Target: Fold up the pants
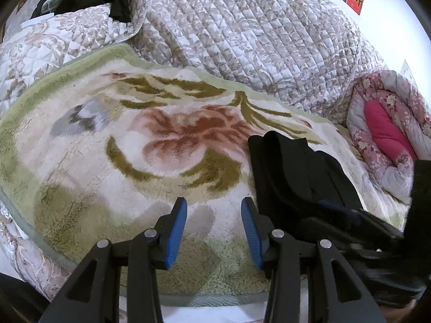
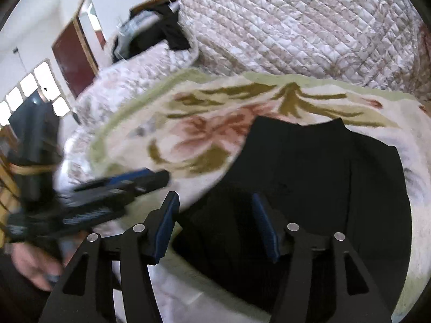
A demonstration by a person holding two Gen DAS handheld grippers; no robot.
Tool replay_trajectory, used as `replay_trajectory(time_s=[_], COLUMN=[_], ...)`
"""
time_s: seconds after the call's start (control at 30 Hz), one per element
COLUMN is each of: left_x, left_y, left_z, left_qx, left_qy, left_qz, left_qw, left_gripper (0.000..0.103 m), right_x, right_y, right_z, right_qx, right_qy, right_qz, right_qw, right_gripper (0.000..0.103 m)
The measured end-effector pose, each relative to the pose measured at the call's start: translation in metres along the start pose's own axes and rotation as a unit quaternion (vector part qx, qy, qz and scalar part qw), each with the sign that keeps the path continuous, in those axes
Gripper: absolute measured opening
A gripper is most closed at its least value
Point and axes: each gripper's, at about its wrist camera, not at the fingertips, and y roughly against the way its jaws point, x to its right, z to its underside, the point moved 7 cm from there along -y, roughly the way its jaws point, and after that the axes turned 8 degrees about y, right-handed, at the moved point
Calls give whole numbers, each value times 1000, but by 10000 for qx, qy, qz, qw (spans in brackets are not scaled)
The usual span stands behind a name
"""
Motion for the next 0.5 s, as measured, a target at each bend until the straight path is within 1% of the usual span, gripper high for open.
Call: replay_trajectory(time_s=[0.1, 0.13, 0.17, 0.2, 0.23, 0.27, 0.3, 0.33, 0.37, 0.4, 0.43, 0.47, 0.5], left_x=[0, 0, 1, 2, 5, 8, 13, 18, 25, 32, 41, 50, 59], left_y=[-1, -1, -2, -2, -2, -2, -2, -2, -3, -3, -3, -3, -4], left_z=[0, 0, 1, 2, 1, 1, 1, 1, 0, -1, -2, -3, -4], left_qx=[-2, -6, -7, -7, -16, -26, -36, -51, -77, -102, -108, -93, -100], left_qy=[-35, -48, -79, -110, -149, -175, -196, -219, -249, -296, -378, -467, -566], left_qz=[10, 11, 12, 13, 31, 56, 94, 159, 224, 297, 374, 416, 438], left_qw=[10000, 10000, 10000, 9999, 9999, 9998, 9998, 9996, 9994, 9991, 9985, 9980, 9974], left_gripper=[44, 44, 44, 44, 44, 44, 44, 44, 44, 44, 44, 44, 44], right_x=[3, 13, 23, 36, 49, 57, 62, 61, 55, 53, 54, 58, 63], right_y=[29, 40, 45, 47, 44, 37, 26, 18, 22, 23, 27, 31, 34], right_z=[-7, -5, -2, 6, 17, 27, 40, 49, 45, 42, 33, 28, 23], right_qx=[422, 539, 544, 460, 268, 26, -301, -482, -370, -368, -253, -161, -101], right_qy=[70, -5, -80, -203, -343, -437, -513, -427, -224, -250, -466, -530, -506], right_qz=[131, 380, 577, 840, 1054, 1162, 1165, 1111, 1127, 993, 682, 702, 833], right_qw=[9990, 9978, 9968, 9952, 9935, 9923, 9914, 9917, 9927, 9941, 9963, 9960, 9952], right_gripper=[57, 57, 57, 56, 49, 43, 36, 36, 36, 36, 35, 35, 35])
